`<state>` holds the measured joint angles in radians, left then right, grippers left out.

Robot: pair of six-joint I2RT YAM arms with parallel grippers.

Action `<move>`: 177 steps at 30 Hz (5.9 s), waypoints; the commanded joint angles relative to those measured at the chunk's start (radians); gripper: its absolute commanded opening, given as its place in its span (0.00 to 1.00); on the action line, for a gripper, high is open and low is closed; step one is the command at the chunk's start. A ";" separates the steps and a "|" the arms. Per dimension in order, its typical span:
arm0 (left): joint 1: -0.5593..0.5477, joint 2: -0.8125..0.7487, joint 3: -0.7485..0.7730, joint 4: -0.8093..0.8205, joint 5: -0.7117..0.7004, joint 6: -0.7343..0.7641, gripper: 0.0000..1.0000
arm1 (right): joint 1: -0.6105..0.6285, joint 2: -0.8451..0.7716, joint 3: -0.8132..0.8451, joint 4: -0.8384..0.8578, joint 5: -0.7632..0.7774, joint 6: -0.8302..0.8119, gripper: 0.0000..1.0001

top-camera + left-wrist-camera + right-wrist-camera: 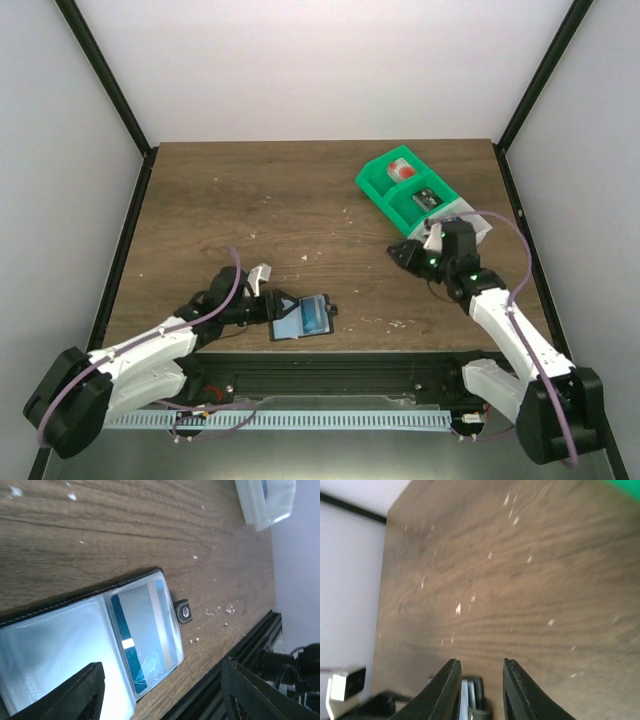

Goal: Take the credit cards out of the card holder

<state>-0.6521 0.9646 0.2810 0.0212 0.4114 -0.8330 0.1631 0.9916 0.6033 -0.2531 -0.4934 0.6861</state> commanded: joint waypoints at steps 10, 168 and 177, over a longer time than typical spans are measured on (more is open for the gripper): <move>0.004 0.126 -0.155 0.423 0.119 -0.162 0.56 | 0.532 0.120 -0.104 0.197 0.144 0.184 0.24; -0.016 0.239 -0.181 0.530 0.023 -0.200 0.00 | 0.742 0.709 -0.147 0.568 0.059 0.348 0.11; -0.015 0.055 -0.157 0.319 -0.072 -0.158 0.00 | 0.741 0.693 -0.139 0.553 0.071 0.347 0.12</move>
<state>-0.6685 1.0809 0.0910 0.3962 0.4168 -1.0241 0.8833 1.6520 0.4782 0.4561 -0.4847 1.0336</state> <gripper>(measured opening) 0.020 0.114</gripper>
